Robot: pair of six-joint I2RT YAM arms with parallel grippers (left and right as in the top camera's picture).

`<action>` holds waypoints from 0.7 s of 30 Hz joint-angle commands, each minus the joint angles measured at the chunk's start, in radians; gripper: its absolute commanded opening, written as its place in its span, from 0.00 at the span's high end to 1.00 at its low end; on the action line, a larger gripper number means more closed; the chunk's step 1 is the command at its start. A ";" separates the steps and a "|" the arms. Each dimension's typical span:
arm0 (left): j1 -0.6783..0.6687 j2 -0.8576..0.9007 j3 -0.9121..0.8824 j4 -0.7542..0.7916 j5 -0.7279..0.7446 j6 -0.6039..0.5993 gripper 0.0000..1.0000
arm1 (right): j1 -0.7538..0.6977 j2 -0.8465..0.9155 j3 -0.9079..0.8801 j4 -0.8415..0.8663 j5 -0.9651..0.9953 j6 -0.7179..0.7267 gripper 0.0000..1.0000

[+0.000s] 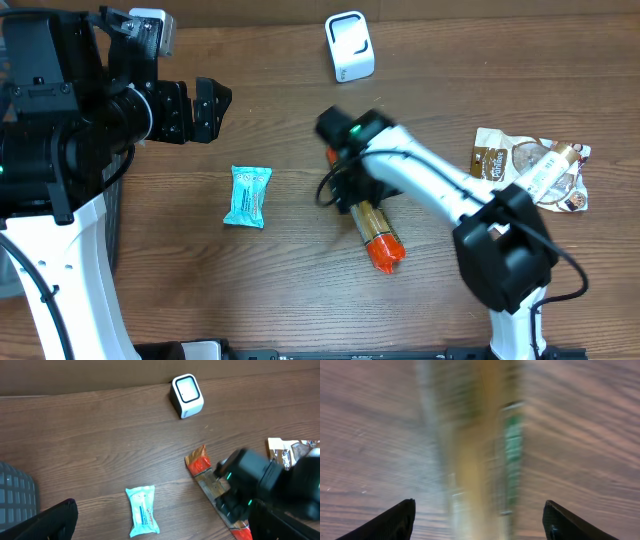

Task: Scan the item barcode
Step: 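Lift and turn the orange-capped package toward the scanner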

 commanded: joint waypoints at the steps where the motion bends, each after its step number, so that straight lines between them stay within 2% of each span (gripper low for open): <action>1: -0.002 0.003 0.008 0.001 -0.002 0.016 0.00 | -0.097 -0.030 0.029 -0.005 -0.163 -0.141 0.15; 4: -0.002 0.003 0.008 0.001 -0.002 0.016 0.00 | -0.156 -0.028 0.009 -0.030 -0.369 -0.298 0.13; 7: -0.002 0.003 0.008 0.001 -0.002 0.016 0.00 | -0.173 -0.028 -0.051 -0.028 -0.484 -0.384 0.12; 16: -0.002 0.003 0.008 0.001 -0.002 0.016 0.00 | -0.124 -0.028 -0.263 0.113 -0.505 -0.359 0.13; 19: -0.002 0.003 0.008 0.001 -0.002 0.016 0.00 | -0.125 -0.028 -0.313 0.167 -0.503 -0.326 0.20; 21: -0.002 0.003 0.008 0.001 -0.002 0.016 0.01 | -0.126 -0.028 -0.325 0.183 -0.503 -0.322 0.30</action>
